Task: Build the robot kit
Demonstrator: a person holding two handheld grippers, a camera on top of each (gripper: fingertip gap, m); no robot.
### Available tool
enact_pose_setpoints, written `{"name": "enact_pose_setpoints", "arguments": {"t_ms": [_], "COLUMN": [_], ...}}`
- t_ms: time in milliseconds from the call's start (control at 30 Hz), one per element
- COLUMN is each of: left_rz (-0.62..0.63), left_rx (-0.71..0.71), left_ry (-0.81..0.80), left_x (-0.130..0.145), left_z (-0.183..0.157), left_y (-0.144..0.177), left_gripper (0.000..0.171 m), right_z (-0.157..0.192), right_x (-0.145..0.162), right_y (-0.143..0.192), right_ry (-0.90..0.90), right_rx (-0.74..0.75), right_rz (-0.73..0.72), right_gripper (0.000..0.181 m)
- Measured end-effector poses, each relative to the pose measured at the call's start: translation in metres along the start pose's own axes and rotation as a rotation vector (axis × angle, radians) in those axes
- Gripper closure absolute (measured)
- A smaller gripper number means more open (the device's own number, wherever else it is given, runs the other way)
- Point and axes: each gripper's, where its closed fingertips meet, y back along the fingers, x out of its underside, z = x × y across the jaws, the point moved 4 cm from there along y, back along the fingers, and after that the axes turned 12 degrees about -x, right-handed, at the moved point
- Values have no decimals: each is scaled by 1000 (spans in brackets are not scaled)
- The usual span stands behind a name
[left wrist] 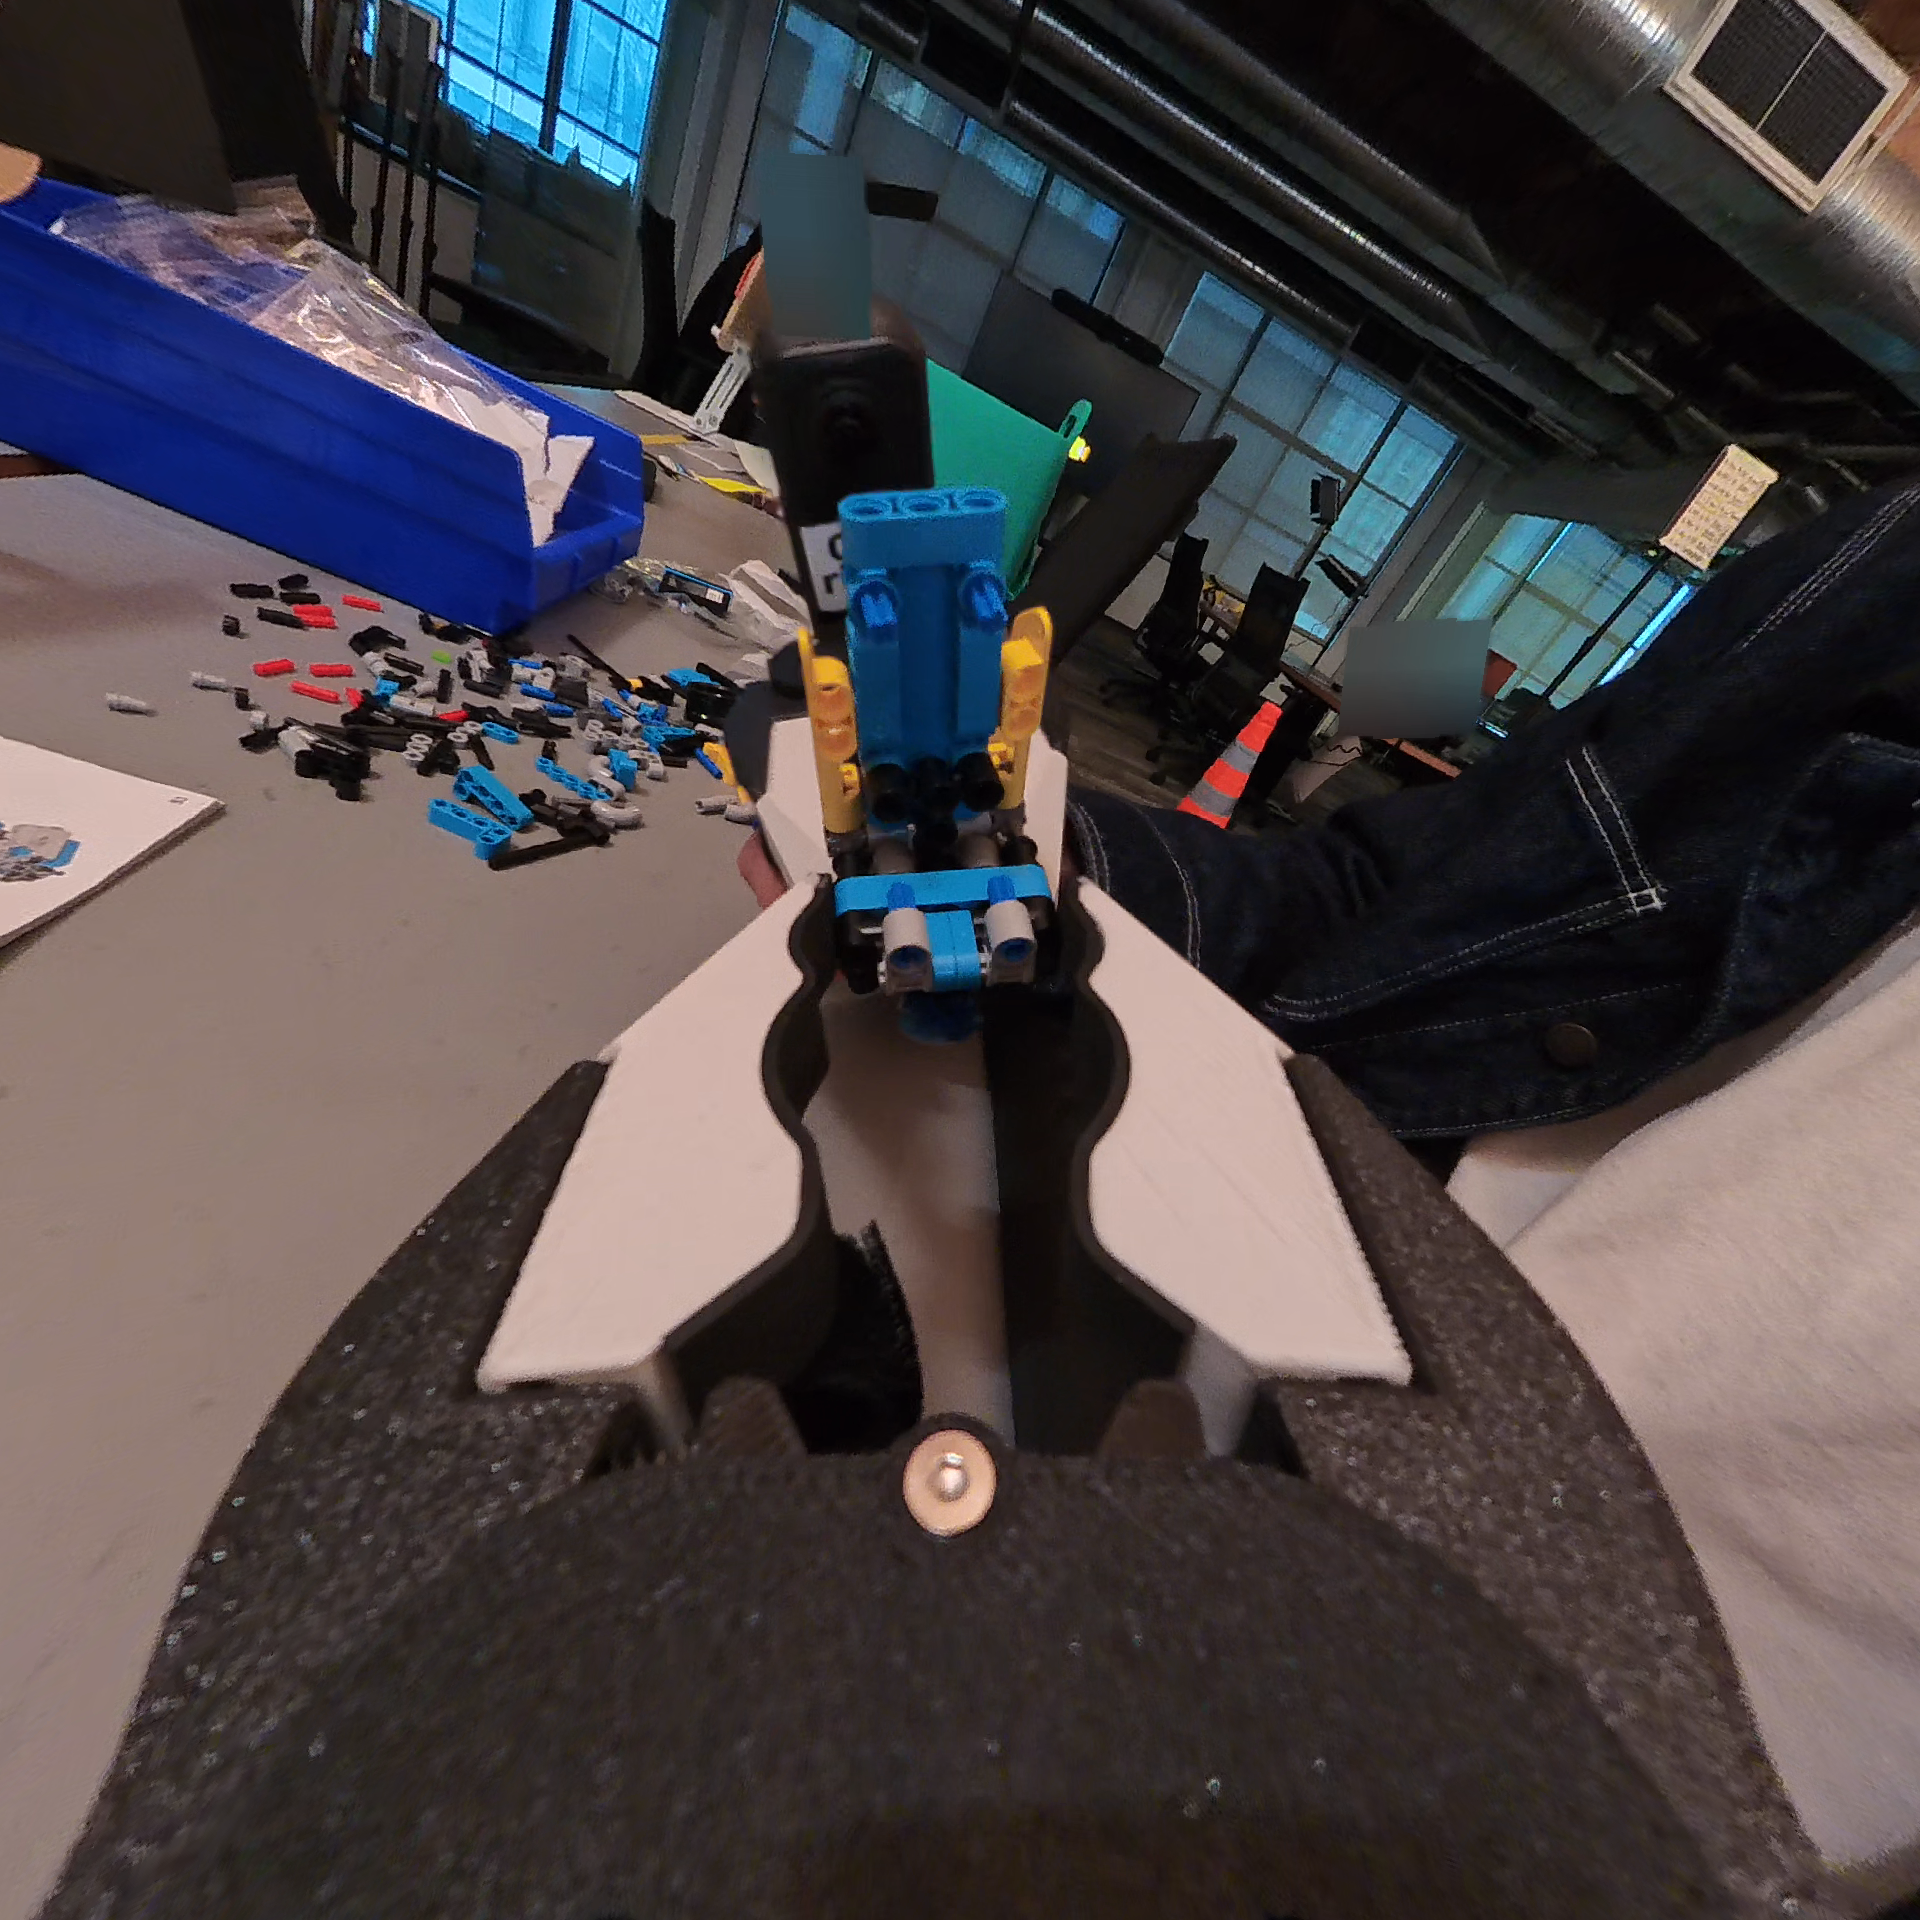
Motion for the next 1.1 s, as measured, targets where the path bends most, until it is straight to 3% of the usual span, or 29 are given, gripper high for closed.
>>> {"name": "enact_pose_setpoints", "arguments": {"t_ms": [167, 500, 667, 1100], "left_rz": [-12, 50, 70, 80], "left_rx": [-57, -37, -51, -201], "left_ry": [26, 69, 88, 102], "left_x": [-1, 10, 13, 21], "left_z": [13, 16, 20, 42], "left_y": [3, -2, -3, -10], "left_gripper": [129, 129, 129, 130], "right_z": [0, 1, -3, -23], "right_x": [-14, -13, -10, -8], "right_y": [20, 23, 23, 28], "right_ry": [89, 130, 126, 227], "right_rx": [119, 90, 116, 387], "right_rz": [-73, -27, -9, 48], "right_gripper": [150, 172, 171, 171]}}
